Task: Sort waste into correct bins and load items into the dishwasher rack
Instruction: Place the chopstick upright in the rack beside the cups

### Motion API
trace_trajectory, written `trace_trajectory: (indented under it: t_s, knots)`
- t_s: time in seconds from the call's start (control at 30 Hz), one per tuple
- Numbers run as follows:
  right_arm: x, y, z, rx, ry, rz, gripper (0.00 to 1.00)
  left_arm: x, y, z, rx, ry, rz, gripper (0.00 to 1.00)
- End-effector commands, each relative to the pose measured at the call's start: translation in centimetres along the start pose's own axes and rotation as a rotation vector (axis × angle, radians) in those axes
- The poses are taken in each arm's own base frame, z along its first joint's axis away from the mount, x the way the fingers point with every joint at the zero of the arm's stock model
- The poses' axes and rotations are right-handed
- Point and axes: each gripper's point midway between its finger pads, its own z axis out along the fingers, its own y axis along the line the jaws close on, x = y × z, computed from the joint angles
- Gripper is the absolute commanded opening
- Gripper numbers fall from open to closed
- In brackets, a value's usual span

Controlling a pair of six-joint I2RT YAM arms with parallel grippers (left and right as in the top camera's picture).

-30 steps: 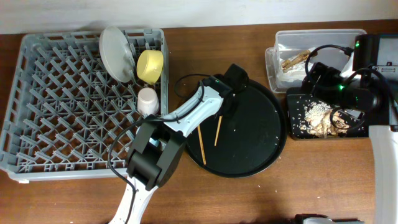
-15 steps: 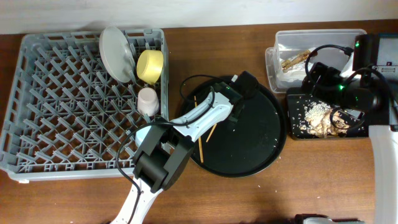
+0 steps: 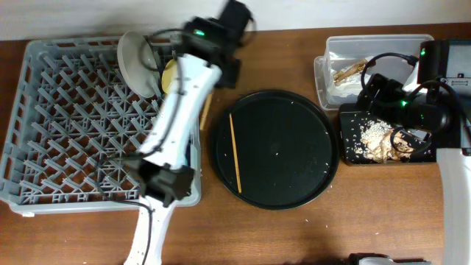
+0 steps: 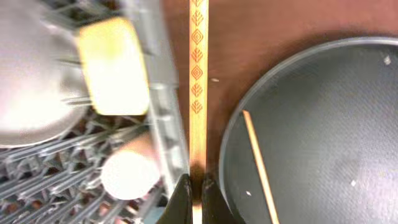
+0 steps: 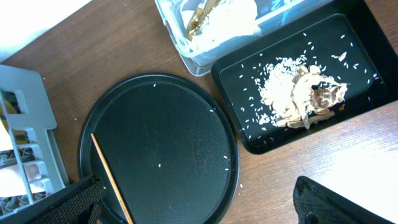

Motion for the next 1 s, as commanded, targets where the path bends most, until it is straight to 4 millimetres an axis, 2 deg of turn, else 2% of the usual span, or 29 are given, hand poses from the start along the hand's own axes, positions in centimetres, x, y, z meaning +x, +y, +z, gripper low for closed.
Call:
trace_trajectory:
  t_s: [0.0,0.07,0.13,0.2,0.23,0.3,0.43,0.57,0.67,0.73,0.77,0.8,0.83,0.9,0.97]
  knots:
    - [-0.3,-0.3,-0.1,0.014,-0.011,0.003,0.98,0.3,5.0,-4.9,0.043,-0.063,-0.067,0.01]
    - [-0.3,-0.3,-0.1,0.014,-0.011,0.003,0.98,2.5,8.1,-6.8,0.015,-0.037,-0.104,0.01]
    - [-0.3,-0.3,-0.1,0.014,-0.011,0.003,0.98,6.7,12.7,-8.0,-0.031,0.025,-0.194,0.01]
    - [-0.3,-0.3,-0.1,0.014,-0.011,0.003,0.98,8.6,15.1,-7.4,-0.054,0.058,-0.255,0.01]
    - [-0.3,-0.3,-0.1,0.014,-0.011,0.003,0.98,9.7,16.1,-5.8,-0.065,0.089,-0.283,0.01]
    - [-0.3,-0.3,-0.1,0.014,-0.011,0.003,0.99,10.5,16.1,-3.2,-0.071,0.127,-0.286,0.01]
    - [-0.3,-0.3,-0.1,0.014,-0.011,0.003,0.98,12.9,15.1,4.0,-0.076,0.201,-0.277,0.0]
    - [-0.3,-0.3,-0.1,0.014,-0.011,0.003,0.98,14.5,15.1,7.4,-0.102,0.218,-0.273,0.0]
    - [-0.3,-0.3,-0.1,0.014,-0.011,0.003,0.98,14.8,15.6,8.1,-0.131,0.212,-0.272,0.03]
    - [-0.3,-0.3,-0.1,0.014,-0.011,0.003,0.98,14.8,16.2,8.1,-0.169,0.21,-0.268,0.26]
    - [-0.3,-0.3,-0.1,0.014,-0.011,0.003,0.98,14.7,16.7,8.1,-0.198,0.203,-0.266,0.42]
    - [-0.3,-0.3,-0.1,0.014,-0.011,0.003,0.98,14.5,17.0,8.1,-0.212,0.192,-0.267,0.52]
    - [-0.3,-0.3,-0.1,0.014,-0.011,0.003,0.99,14.2,17.0,8.1,-0.211,0.179,-0.269,0.58]
    - [-0.3,-0.3,-0.1,0.014,-0.011,0.003,0.99,13.6,16.5,7.7,-0.182,0.167,-0.271,0.63]
    - [-0.3,-0.3,-0.1,0.014,-0.011,0.003,0.98,12.5,13.7,5.8,-0.073,0.145,-0.247,0.63]
